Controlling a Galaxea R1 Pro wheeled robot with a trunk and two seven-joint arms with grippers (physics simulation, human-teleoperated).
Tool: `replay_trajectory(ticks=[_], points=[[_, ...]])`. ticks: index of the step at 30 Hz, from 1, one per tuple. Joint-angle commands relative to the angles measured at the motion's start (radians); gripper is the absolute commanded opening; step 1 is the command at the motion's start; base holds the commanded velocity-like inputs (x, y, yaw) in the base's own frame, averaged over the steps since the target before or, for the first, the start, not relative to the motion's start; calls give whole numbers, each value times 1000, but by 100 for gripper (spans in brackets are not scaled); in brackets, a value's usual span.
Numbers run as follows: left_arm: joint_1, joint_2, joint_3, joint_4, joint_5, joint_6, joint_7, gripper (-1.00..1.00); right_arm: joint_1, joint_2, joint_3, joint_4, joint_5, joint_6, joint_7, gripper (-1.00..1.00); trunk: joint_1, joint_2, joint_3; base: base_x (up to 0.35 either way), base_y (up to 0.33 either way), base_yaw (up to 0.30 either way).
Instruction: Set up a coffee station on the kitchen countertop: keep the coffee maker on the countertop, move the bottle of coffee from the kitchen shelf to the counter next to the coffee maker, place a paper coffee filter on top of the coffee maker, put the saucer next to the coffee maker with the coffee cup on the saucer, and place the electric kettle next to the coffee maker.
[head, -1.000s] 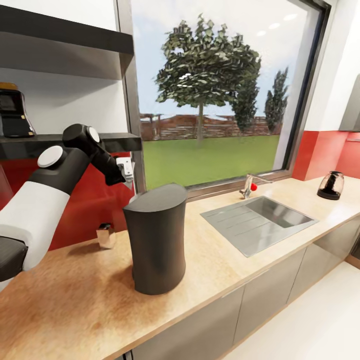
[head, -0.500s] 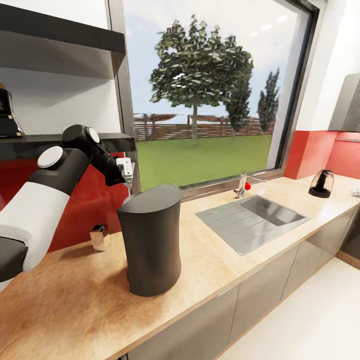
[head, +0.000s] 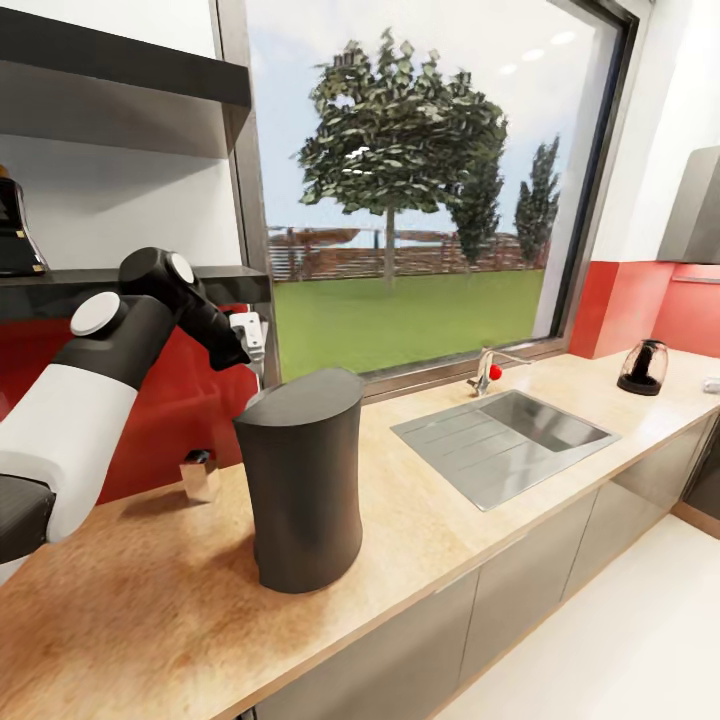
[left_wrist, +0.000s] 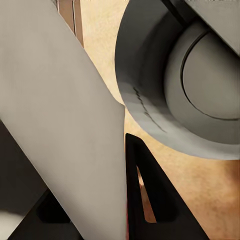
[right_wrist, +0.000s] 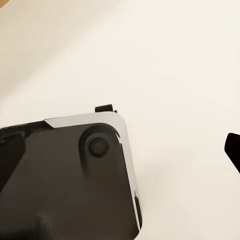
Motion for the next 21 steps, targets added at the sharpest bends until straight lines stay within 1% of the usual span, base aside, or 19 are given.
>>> replay_trajectory(ticks=[1,8,13,21], points=[[0,1,-1,-1,-4,9,-5,-100,0,0,-3,1,-5,-3,1,100,0,-1,0,0,0,0],[2,-2,8,0,-1,9,-5,-100,0,0,-3,1,-5,-3,1,100,0,-1,0,0,0,0],[5,-9,7,1,0,10,-5,-100,0,0,-3,1,-5,-3,0,100,0,-1,0,0,0,0],[6,-11,7,5,0,11,-5,-100,0,0,-3,1,-5,-3,0,100,0,-1,0,0,0,0]])
